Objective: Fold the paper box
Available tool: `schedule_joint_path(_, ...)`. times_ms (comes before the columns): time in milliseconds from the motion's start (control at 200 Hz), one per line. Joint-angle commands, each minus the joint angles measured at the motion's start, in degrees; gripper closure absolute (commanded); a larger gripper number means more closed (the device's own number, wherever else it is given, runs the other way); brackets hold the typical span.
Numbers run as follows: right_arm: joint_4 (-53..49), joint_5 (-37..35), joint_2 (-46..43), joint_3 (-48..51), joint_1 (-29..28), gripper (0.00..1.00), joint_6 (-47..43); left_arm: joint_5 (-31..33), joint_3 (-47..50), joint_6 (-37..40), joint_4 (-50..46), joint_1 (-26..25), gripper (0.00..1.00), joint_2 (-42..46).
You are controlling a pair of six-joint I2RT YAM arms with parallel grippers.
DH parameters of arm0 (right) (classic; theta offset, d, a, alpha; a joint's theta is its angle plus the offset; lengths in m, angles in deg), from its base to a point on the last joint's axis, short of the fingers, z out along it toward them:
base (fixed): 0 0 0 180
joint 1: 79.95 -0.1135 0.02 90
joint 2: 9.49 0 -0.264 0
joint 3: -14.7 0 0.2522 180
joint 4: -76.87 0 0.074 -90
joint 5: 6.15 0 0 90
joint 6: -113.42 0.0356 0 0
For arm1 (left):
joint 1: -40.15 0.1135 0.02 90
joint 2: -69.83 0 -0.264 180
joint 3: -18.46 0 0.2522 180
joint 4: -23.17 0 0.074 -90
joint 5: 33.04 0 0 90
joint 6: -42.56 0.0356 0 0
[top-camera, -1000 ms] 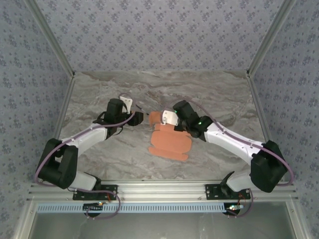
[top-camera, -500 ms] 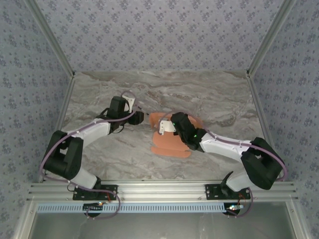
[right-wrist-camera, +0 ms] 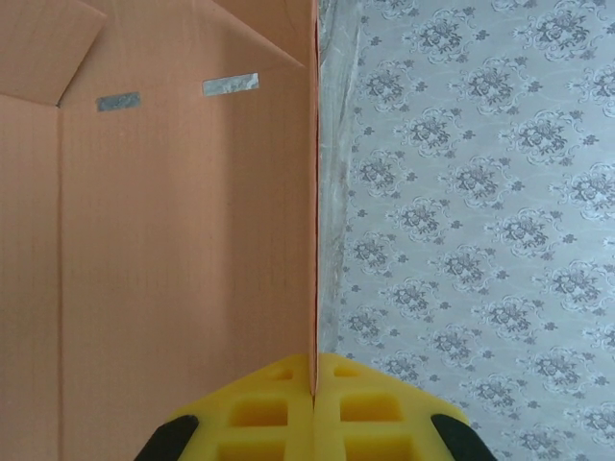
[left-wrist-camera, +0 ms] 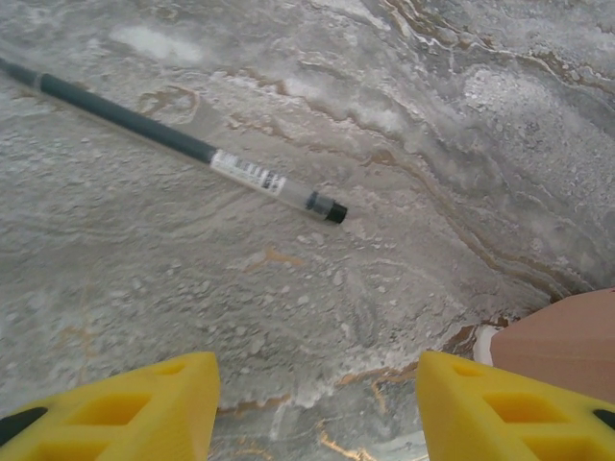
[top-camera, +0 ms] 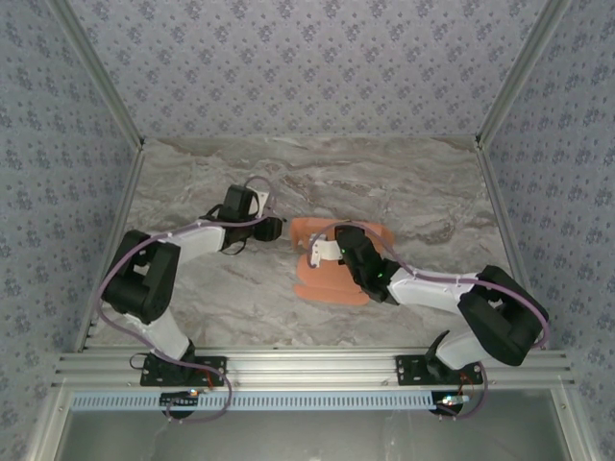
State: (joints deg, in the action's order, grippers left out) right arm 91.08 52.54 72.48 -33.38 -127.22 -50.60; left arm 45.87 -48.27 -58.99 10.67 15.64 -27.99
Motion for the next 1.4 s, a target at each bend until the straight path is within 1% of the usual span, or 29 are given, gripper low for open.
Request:
schedule_joint_path(0, 3.0, -0.4, -0.4, 1.0, 0.2, 1.0, -0.6, -1.4, -2.2, 2.2, 0.3, -1.1, 0.44, -1.9)
schedule_joint_path(165, 2.6, -0.2, -0.5, 1.5, 0.6, 1.0, 0.1, -2.6, -3.8, 2.7, 0.5, -1.5, 0.45, -4.4)
schedule_joint_path(395, 0.1, 0.5, -1.0, 2.1, 1.7, 0.99, 1.8, -7.5, -3.8, 4.4, 1.7, -1.7, 0.45, -5.3)
schedule_joint_path(590, -2.9, 2.0, -2.5, 1.9, 3.1, 0.99, 4.4, -13.3, -4.0, 6.0, 3.5, -2.3, 0.45, -5.6)
schedule_joint_path(889, -4.3, 3.2, -2.8, 1.7, 4.1, 0.99, 6.4, -20.6, -4.2, 7.3, 6.6, -3.5, 0.44, -6.2)
schedule_joint_path(1144, -5.5, 3.7, -2.7, 0.9, 4.6, 0.99, 7.6, -25.3, -3.3, 7.6, 9.5, -3.8, 0.44, -6.5)
schedule_joint_path(1394, -6.5, 3.7, -2.7, 0.5, 4.8, 0.99, 8.2, -29.7, -2.7, 7.6, 12.0, -4.0, 0.47, -6.9)
